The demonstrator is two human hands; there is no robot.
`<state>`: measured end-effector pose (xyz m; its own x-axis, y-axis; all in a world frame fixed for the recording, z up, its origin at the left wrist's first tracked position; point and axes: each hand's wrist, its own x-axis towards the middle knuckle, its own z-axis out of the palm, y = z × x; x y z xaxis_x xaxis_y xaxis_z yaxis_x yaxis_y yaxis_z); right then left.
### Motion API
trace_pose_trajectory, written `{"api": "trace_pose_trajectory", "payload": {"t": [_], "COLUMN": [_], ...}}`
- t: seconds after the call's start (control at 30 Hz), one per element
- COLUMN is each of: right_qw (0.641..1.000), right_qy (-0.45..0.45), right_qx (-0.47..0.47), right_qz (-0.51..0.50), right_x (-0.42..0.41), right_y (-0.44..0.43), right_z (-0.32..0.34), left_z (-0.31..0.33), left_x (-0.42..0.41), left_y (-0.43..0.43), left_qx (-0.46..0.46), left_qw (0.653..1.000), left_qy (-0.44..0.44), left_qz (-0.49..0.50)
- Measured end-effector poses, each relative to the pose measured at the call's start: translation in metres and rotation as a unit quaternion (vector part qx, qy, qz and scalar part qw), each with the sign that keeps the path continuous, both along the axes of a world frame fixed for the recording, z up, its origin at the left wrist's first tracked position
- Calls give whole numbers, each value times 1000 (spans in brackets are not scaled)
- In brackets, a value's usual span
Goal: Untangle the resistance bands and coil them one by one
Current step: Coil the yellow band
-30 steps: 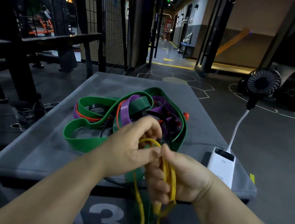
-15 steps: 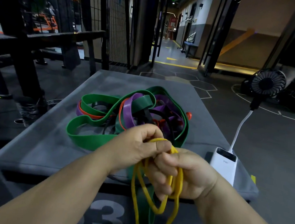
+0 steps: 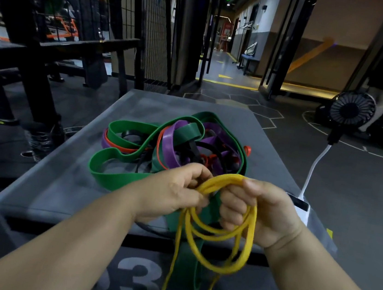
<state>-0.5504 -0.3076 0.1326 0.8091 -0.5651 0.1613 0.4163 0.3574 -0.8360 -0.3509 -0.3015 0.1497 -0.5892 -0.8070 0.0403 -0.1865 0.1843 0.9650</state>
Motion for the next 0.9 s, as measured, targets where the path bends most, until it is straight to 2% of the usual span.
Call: {"api": "trace_pose_trajectory", "payload": {"t": [0.1, 0.2, 0.27, 0.37, 0.47, 0.53, 0.7, 0.8, 0.9], "right_qw": [997, 995, 993, 987, 976, 974, 981, 980, 973], "right_qy": [-43, 3, 32, 63, 41, -2, -110, -195, -221], "right_qx": [17, 12, -9, -111, -199, -221, -158, -35, 21], "right_qz": [61, 100, 112, 95, 75, 50, -20, -23, -58], "right_x": [5, 8, 9, 6, 5, 5, -3, -3, -6], "right_y": [0, 1, 0, -2, -3, -3, -2, -3, -8], "right_z": [0, 0, -1, 1, 1, 5, 17, 19, 23], "left_z": [-3, -10, -13, -11, -10, -12, -22, -27, -28], "left_x": [-8, -18, -24, -24, -22, -22, -24, -33, -34], "left_y": [-3, -1, 1, 2, 1, -1, -4, 1, 2], "left_qx": [-57, -58, -32, -7, 26, 52, 68, 122, 142], "left_qw": [992, 981, 974, 969, 970, 972, 991, 985, 980], "left_qy": [-10, 65, 113, 146, 168, 167, 93, 107, 124], "left_qz": [109, 175, 194, 201, 176, 155, 68, 59, 58]}}
